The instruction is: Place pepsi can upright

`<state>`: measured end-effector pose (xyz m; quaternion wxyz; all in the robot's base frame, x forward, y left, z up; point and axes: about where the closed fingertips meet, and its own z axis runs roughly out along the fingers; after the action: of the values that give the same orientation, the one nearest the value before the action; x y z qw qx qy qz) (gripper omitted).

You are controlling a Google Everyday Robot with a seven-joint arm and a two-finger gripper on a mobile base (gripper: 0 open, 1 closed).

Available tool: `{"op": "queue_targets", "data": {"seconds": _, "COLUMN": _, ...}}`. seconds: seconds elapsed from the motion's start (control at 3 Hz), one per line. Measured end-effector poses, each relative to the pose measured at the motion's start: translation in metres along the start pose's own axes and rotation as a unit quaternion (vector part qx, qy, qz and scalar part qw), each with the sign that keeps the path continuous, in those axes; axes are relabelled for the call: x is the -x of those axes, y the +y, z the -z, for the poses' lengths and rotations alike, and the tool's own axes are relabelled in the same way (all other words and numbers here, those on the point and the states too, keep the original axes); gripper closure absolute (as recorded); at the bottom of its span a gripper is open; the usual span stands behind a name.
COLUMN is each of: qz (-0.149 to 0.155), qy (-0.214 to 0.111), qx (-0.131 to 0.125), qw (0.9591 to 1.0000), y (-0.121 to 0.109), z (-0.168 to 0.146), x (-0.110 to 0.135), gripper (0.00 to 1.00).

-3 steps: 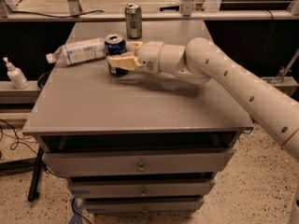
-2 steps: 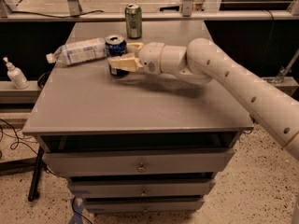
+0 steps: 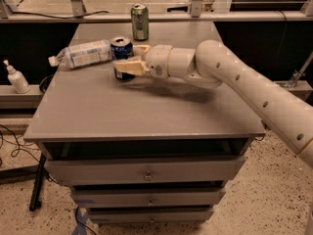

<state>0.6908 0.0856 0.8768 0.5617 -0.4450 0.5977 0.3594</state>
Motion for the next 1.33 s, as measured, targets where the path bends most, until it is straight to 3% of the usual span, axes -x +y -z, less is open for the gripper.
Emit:
{"op": "queue_targets", "data": {"seconds": 0.33, "qz": -0.005, "qy": 0.012, "qx": 0.003, "qw": 0.9999, "y": 0.003, "z": 0.022, "x": -0.011, "gripper": 0.11}}
{"op": "queue_targets", "data": {"seconds": 0.67, "qz": -0.008, "qy": 0.022, "qx": 0.003, "qw": 0.9997, "y": 0.005, "z": 0.041, "x": -0.018, "gripper": 0.00}}
{"op": "queue_targets", "data": {"seconds": 1.0, "qz": -0.004, "qy": 0.034, "qx": -0.009, "qw": 0.9994, "y": 0.000, "z": 0.070, "x": -0.019, "gripper": 0.00}}
{"op": "queue_targets", "data": {"seconds": 1.33, "qz": 0.006, "qy": 0.053, "qx": -0.044, "qw": 0.9976, "y": -0.011, "z": 0.123, "x": -0.013, "gripper": 0.00}}
